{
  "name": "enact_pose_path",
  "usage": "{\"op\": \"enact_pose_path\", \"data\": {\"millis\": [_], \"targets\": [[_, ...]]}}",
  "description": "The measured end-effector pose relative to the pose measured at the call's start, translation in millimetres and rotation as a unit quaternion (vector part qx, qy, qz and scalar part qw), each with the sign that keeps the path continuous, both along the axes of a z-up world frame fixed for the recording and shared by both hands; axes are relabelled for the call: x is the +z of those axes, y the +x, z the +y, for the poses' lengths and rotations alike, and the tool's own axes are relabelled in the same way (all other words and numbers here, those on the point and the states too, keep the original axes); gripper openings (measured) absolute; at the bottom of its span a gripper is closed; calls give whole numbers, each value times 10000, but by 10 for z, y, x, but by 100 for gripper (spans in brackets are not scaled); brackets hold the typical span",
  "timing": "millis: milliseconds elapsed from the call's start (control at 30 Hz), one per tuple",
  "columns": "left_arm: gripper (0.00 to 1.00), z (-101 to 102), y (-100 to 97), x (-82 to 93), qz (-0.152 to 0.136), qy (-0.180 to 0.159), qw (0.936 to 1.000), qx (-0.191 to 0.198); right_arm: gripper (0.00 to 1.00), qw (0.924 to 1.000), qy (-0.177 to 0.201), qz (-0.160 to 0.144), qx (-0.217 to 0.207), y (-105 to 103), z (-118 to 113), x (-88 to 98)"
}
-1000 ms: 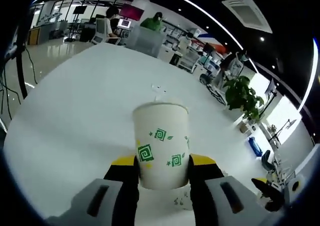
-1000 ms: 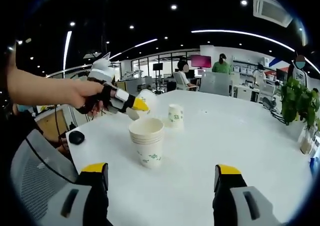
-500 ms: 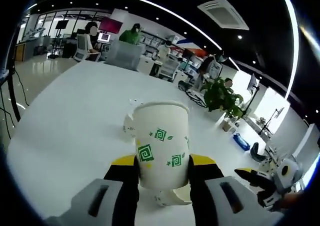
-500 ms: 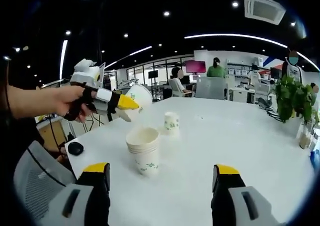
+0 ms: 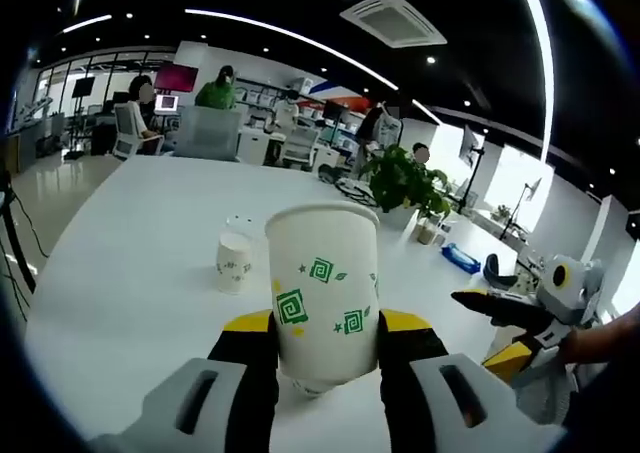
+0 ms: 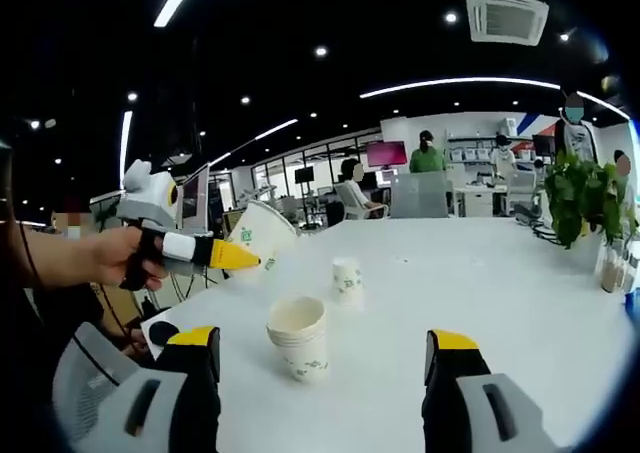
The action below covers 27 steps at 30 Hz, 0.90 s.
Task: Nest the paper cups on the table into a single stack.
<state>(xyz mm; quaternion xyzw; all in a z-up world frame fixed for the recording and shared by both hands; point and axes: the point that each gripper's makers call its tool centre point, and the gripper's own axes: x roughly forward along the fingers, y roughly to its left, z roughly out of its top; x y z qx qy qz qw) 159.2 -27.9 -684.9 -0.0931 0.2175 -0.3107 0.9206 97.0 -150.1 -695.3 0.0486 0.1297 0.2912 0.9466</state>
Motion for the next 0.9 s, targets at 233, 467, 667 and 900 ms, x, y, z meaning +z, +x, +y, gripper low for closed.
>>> {"op": "enact_pose_path", "data": {"millis": [233,467,667,900], "targets": [[38,-116,-161,-33,-91,174,9992,-350,84,9969,744,203,160,51,174,246],[38,-220,-326,35,-311,122,9972,-675,78,9858,1534,549,415,88,332,443],[38,-345,-495,106,-522,15,9934,-1025,74,9779,1909,667,524,129,401,548],[38,-475,-620,238,-824,-182,9878,-1308,69,9654,2344,862,748,94,518,617]]}}
